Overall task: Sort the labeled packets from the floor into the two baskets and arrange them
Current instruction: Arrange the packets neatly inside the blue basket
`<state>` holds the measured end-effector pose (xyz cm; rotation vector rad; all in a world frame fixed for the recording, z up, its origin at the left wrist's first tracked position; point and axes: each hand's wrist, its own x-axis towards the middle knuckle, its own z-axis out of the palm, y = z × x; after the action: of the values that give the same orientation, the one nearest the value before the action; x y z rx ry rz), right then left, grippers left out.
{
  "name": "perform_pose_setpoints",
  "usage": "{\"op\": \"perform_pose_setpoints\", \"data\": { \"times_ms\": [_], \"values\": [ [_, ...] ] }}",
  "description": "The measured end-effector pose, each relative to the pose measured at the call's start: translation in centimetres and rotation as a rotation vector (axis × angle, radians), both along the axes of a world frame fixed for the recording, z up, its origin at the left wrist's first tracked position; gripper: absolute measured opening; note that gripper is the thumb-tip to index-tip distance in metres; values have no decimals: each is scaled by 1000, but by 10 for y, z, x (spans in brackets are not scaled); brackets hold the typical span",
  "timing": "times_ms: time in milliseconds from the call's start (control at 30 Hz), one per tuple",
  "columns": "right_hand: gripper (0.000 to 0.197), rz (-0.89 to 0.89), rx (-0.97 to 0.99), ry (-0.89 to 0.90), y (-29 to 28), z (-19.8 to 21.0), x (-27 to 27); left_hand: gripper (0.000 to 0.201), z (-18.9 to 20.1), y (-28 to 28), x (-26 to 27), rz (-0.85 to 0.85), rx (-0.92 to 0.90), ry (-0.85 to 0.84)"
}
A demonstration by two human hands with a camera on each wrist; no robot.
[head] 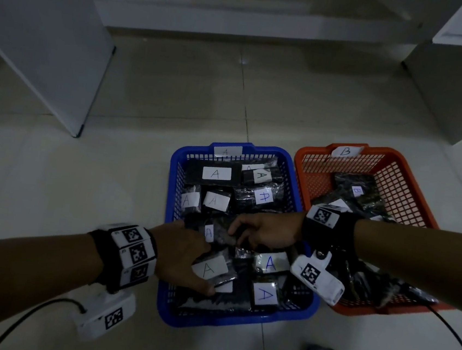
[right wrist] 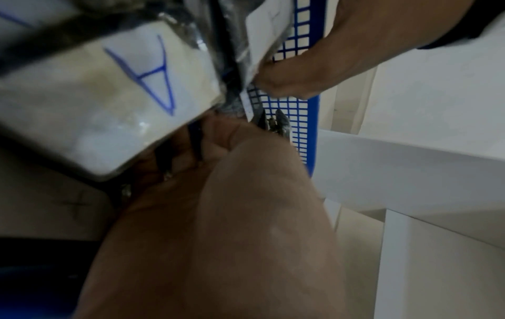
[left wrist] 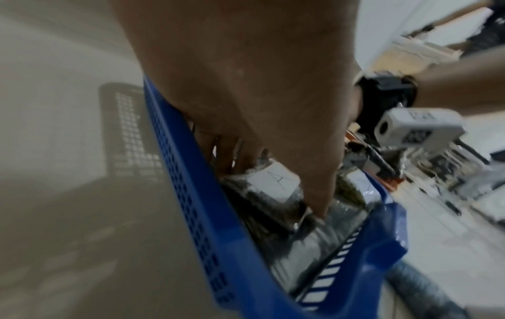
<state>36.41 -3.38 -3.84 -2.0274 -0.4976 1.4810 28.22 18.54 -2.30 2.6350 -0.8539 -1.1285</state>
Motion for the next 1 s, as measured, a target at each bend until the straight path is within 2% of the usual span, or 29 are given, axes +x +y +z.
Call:
{"op": "perform_pose_setpoints", "data": {
  "times_ms": [67, 233, 333, 400, 500, 667, 833, 1000],
  "values": [
    [32, -57, 3, -77, 1, -3, 1, 72, 1, 1, 2, 11, -21, -70],
    [41, -102, 32, -51, -5, 1, 6, 84, -5, 10, 14, -46, -87, -259],
    [43, -69, 33, 2, -3, 3, 8, 101, -7, 11, 18, -114, 48, -238],
    [45, -40, 26, 35, 0, 4, 8, 105, -6, 9, 16, -147, 111, -219],
    [48, -6, -2, 64, 3, 8, 7, 106, -8, 7, 14, -130, 121, -164],
    [42, 14, -57, 33, 9, 11, 8, 107, -13, 5, 11, -142, 120, -200],
    [47, 158, -112, 30, 8, 13, 0, 114, -16, 3, 8, -157, 188, -173],
    [45, 87, -117, 56, 9, 5, -4, 115, -12, 0, 9, -132, 172, -162]
  ]
}}
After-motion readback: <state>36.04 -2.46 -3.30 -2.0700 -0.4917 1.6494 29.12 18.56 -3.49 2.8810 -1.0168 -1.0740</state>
